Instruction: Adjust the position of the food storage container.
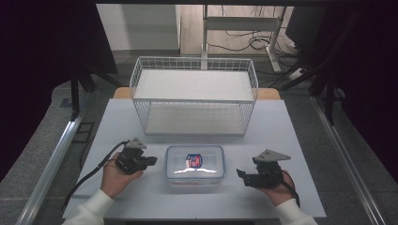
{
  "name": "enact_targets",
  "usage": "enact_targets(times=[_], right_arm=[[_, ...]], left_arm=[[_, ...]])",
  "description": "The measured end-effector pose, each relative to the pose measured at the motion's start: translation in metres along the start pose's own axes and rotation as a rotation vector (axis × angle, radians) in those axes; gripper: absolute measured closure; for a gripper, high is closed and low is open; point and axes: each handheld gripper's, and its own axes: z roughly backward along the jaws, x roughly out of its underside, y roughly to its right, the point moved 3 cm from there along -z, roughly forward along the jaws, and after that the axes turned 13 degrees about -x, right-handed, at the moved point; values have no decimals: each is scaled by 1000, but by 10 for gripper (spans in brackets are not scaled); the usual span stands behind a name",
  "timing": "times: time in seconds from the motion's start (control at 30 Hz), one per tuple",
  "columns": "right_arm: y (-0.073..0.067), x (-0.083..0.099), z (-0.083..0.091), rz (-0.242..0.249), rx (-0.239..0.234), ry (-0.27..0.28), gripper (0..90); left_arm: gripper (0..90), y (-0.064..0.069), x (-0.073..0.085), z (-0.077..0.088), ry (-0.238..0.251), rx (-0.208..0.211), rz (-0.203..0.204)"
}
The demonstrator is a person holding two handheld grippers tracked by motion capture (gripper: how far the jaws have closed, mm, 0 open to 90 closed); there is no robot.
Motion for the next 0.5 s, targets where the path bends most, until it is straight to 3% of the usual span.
enact_targets(times=[0.13,0.33,0.37,0.4,0.43,0.5], right_arm=[[0,-1,-1,2,-2,2,219],[0,-1,-1,-2,-2,4,219],[0,-1,-1,-2,-2,4,219],[0,-1,-1,-3,-4,6,219],[0,-1,-1,-3,-4,6,219],[1,-1,-1,-5,-7,8,219]], left_arm=[[896,-4,2,8,30,13,33],[835,-2,2,9,39,25,42],[760,-2,2,9,41,26,44],[561,-2,1,9,39,29,51],[561,-1,1,10,40,31,54],[394,-2,0,12,53,41,83]])
